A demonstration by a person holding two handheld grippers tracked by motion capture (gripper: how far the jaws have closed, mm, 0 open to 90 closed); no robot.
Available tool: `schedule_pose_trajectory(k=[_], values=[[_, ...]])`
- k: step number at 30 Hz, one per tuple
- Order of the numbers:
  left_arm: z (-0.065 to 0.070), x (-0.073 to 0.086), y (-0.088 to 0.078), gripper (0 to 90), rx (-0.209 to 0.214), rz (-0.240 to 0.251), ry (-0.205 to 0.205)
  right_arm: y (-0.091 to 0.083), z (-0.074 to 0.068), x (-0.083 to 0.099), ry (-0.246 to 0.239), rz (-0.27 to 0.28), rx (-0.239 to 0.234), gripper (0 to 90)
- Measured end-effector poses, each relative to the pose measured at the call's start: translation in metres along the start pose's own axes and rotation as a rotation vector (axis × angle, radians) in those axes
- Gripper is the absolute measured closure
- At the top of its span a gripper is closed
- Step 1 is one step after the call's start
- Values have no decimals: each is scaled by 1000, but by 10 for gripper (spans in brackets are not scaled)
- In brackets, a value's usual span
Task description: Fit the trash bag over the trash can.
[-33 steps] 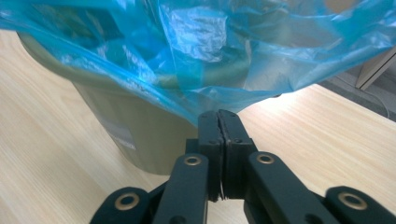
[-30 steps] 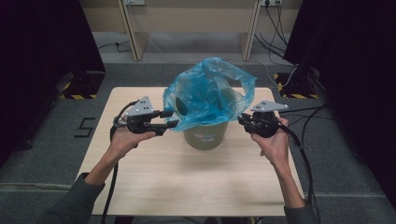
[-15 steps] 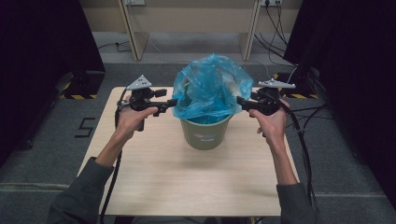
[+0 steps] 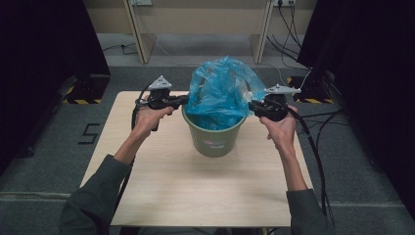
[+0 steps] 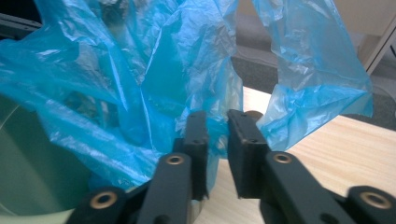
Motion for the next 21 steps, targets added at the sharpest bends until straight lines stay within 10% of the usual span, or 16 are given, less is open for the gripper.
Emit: schedule_pose_trajectory(k=[4,16,20,21], values=[[-5,-2,-8,885,-38,1,33,-4,-2,0,-26,4,-4,830],[10,-24,11,354,-32,-23,-23,-3,-5,-1,-26,12,-13,807],[16,-29,28,322,-79,-97,26,-4,-5,-1,-28,12,-15,806],[16,-29,30,500,-105,-118,66,-4,-4,-1,-32,13,-9,808]])
Point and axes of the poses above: each handheld gripper's, and its own axes: y roughly forward along the jaws, x roughly out of its underside, z roughly to its right, the point moved 4 cm from there along y, roughly forward along the jaws, and after that the axes turned 4 degrees about -y, right-handed, at the moved point
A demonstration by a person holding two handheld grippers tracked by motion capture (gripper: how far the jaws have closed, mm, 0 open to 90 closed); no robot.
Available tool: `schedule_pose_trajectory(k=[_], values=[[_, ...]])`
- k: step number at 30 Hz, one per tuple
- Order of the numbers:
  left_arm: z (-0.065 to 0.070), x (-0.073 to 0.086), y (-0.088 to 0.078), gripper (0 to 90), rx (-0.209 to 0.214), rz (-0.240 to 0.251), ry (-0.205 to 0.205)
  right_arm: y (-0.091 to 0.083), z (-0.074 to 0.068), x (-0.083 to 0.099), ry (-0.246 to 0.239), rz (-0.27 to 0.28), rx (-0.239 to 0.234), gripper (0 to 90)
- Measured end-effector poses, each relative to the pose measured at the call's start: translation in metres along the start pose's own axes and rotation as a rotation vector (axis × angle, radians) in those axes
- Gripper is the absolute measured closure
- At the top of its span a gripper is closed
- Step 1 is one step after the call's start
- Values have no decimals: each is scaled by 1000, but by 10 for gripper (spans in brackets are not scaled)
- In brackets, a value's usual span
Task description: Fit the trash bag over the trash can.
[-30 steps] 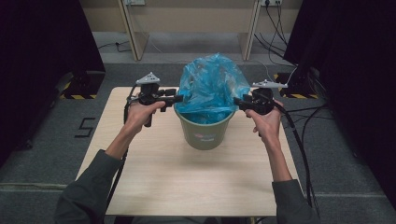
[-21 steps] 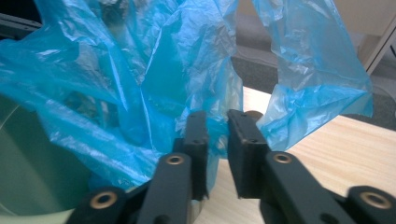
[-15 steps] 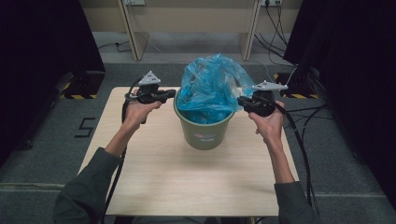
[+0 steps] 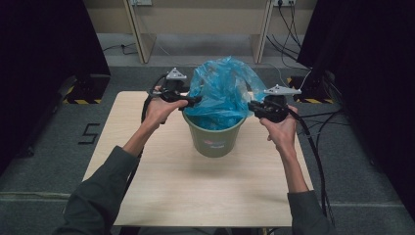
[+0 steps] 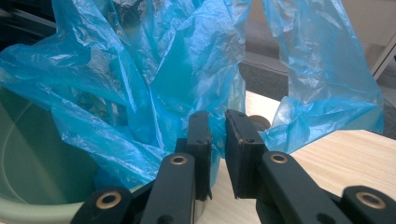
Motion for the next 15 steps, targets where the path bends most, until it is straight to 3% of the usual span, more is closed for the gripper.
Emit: schedule_pose_trajectory(k=[1,2,5,10,11,15], values=[[-1,1,2,500,-13,-10,28,0,0,0,0,0,0,808],[-3,4,2,703,-10,-6,33,0,0,1,-6,-6,-1,815],[-7,8,-4,870,-15,12,41,1,1,4,-18,-15,4,833],[-15,19,-24,889,-7,23,65,-2,5,10,-20,-23,16,854],[-14,26,-33,890,12,30,70,-1,5,11,-10,-21,11,858],[-7,39,-44,892,42,21,102,-1,3,15,-13,-29,3,868]])
Point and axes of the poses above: each handheld gripper's, and its own axes: y roughly forward along the jaws, x roughly out of its underside, z roughly to its right, the point moved 4 cm from there along y, roughly forward along the jaws, and after that the axes turned 4 degrees about -y, right-handed, at the moved point
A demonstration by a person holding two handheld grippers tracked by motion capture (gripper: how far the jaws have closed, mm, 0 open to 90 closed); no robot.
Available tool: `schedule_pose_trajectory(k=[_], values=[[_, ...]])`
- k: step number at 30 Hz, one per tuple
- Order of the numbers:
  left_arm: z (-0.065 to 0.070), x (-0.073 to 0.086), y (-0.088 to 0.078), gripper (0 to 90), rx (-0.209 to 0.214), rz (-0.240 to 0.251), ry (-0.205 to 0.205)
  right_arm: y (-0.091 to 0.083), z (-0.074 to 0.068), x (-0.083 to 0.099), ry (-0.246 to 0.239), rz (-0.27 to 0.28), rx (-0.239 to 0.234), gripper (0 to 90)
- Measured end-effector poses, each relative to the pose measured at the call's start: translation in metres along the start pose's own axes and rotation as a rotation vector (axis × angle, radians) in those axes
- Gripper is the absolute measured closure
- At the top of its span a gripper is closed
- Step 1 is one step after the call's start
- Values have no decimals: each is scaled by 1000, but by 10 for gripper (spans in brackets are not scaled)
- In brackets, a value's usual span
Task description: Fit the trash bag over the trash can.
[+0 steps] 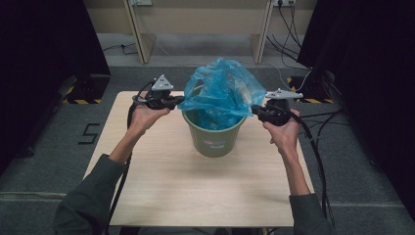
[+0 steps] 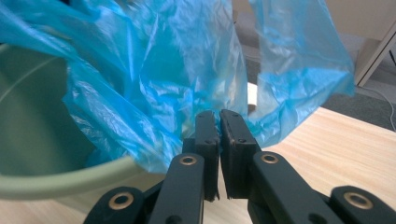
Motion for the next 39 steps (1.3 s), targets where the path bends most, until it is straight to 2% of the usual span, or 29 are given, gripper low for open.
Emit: schedule_pose_trajectory(k=[1,4,5,7,8,9,10,12,17,22,23,24,25,26,28,29,30,31,32,33,34,35,36,37,38,39], values=[[5,6,-6,892,22,0,7,0,-5,2,-14,-11,-5,876],[10,13,-10,892,40,-5,17,-1,-9,4,-34,-16,-10,887],[15,21,-14,892,68,-13,23,-3,-14,5,-52,-20,-12,893],[18,25,-16,892,77,-12,21,-7,-19,7,-68,-19,-25,893],[20,29,-19,892,90,-10,21,-7,-19,7,-68,-19,-25,893],[26,38,-22,891,114,-15,24,-11,-25,10,-84,-21,-39,894],[26,38,-22,891,114,-15,24,-11,-25,10,-84,-21,-39,894],[32,46,-25,890,130,-22,33,-16,-38,18,-114,-33,-56,894],[42,61,-26,890,165,-35,40,-16,-51,30,-144,-69,-74,894],[42,73,-24,889,169,-61,44,-15,-52,39,-145,-92,-74,894],[38,77,-24,885,157,-66,40,-16,-50,42,-141,-101,-69,893],[38,77,-24,877,157,-66,40,-16,-50,42,-141,-101,-69,893],[31,77,-23,857,142,-50,6,-16,-47,44,-117,-97,-74,831],[28,76,-24,802,130,-46,-8,-16,-45,44,-97,-93,-65,755],[26,72,-28,693,127,-25,-20,-19,-42,42,-78,-79,-53,665],[26,72,-28,634,127,-25,-20,-19,-42,42,-78,-79,-53,665],[26,68,-31,634,128,-12,-26,-23,-41,39,-65,-64,-47,594],[26,65,-35,526,125,5,-29,-31,-37,33,-42,-40,-25,529],[26,60,-40,479,117,24,-33,-35,-34,30,-31,-22,-15,491],[27,50,-48,448,115,56,-28,-40,-31,25,-25,-3,-4,461],[27,50,-48,416,115,56,-28,-40,-31,25,-25,-3,-4,461],[28,40,-55,384,112,88,-24,-47,-26,16,-20,24,20,421],[28,40,-55,365,112,88,-24,-47,-26,16,-20,24,20,421],[28,29,-58,350,107,118,-29,-53,-21,5,-23,72,41,391],[28,29,-58,331,107,118,-29,-53,-21,5,-23,72,41,391],[26,17,-56,318,78,139,-27,-56,-19,-7,-19,97,33,358]])
Point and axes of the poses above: each handheld gripper's, and its own axes: y roughly forward along the jaws, x roughly out of its underside, z roughly to its right, the point moved 4 cm from there along y, roughly forward along the jaws, and after that the axes turned 4 degrees about -y, right-handed, at the moved point
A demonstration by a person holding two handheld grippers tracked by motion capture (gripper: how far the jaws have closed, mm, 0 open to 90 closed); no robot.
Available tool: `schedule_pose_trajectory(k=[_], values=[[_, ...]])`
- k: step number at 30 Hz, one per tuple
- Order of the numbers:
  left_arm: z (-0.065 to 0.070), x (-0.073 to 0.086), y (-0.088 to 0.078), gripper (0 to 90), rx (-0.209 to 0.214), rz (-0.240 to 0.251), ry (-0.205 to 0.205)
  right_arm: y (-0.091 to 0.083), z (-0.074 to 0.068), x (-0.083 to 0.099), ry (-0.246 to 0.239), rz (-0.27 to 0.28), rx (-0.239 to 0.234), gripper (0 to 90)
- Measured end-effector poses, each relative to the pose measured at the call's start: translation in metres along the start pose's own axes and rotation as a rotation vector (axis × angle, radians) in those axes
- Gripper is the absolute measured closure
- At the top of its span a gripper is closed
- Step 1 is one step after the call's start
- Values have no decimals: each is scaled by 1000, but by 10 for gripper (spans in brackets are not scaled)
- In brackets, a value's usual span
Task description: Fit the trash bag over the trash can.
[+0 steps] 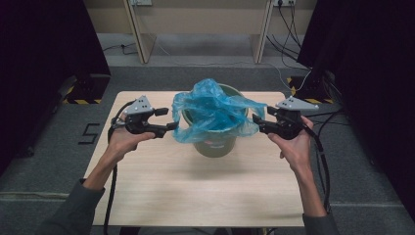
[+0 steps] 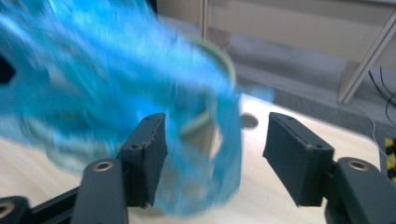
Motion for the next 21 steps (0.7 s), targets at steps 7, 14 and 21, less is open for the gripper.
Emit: schedule_pose_trajectory(k=[7,14,21], values=[[-13,-20,25,387,-5,29,-52,17,-9,-39,-61,59,-65,356],[-29,-15,51,726,-19,8,-40,43,-10,-45,-144,2,-118,739],[-42,-5,57,822,-35,-18,-39,64,14,-30,-156,-70,-89,900]])
Point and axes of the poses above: each handheld gripper's, and its own axes: y roughly forward along the jaws, x roughly out of its underside, z roughly to its right, the point moved 4 cm from there along y, roughly forward along the jaws, and after that the axes turned 4 degrees about -y, right-handed, at the moved point
